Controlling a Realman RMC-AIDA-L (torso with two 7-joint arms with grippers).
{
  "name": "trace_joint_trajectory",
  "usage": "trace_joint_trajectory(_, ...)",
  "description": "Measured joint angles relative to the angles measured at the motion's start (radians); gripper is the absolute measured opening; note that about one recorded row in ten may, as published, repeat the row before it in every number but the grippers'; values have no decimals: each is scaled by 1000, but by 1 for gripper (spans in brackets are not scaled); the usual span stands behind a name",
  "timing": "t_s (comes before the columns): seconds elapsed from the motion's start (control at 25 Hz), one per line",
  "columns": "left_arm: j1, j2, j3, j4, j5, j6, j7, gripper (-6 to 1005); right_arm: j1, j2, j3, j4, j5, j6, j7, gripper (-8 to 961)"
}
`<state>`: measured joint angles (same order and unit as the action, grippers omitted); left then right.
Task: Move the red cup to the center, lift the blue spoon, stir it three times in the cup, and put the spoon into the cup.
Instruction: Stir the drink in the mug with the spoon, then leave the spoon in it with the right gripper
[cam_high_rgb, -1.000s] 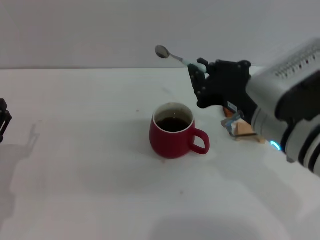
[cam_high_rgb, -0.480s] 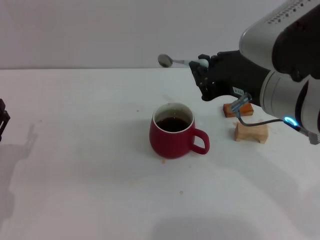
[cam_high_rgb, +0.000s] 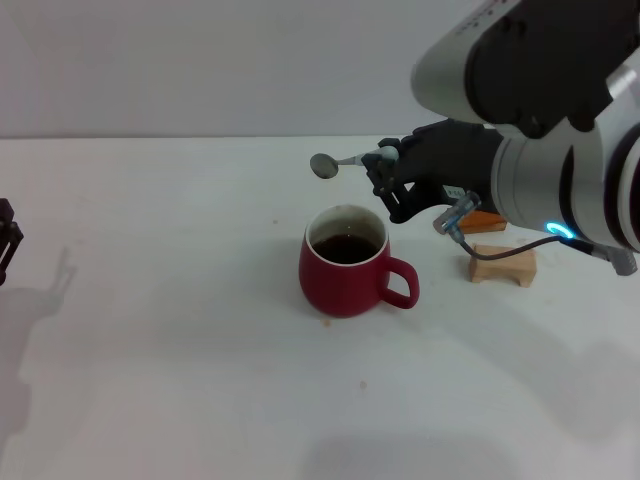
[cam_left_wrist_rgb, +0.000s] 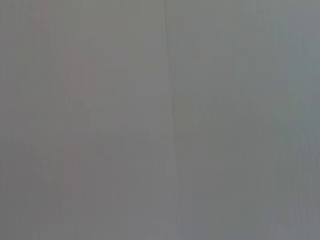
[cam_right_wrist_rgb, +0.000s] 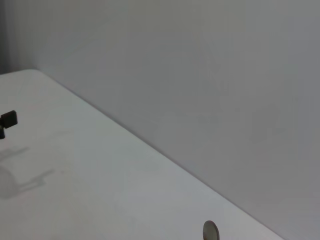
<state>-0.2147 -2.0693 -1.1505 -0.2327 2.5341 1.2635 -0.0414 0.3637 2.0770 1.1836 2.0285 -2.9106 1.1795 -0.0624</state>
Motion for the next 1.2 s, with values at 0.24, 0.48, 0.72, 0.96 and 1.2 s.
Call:
trace_joint_trajectory(0.24, 0, 0, -1, 1, 0, -2, 0, 858, 52, 0, 18, -1, 0, 58, 19, 130)
trace_joint_trajectory(0.48, 0, 3, -4, 1, 0, -12, 0, 858, 136, 0, 58, -6, 5, 164, 20, 130)
trace_joint_trajectory(0.72, -2, 3, -6, 1, 0, -24, 3, 858, 225, 0, 66, -26, 7, 267, 21, 129)
trace_joint_trajectory(0.96, -3, 3, -14, 1, 0, -33, 4, 858, 241, 1, 63, -39, 28, 296, 21, 129)
trace_joint_trajectory(1.2, -7, 2, -15, 1, 0, -38, 3, 858, 231, 3, 54, -33, 41, 310, 30, 129)
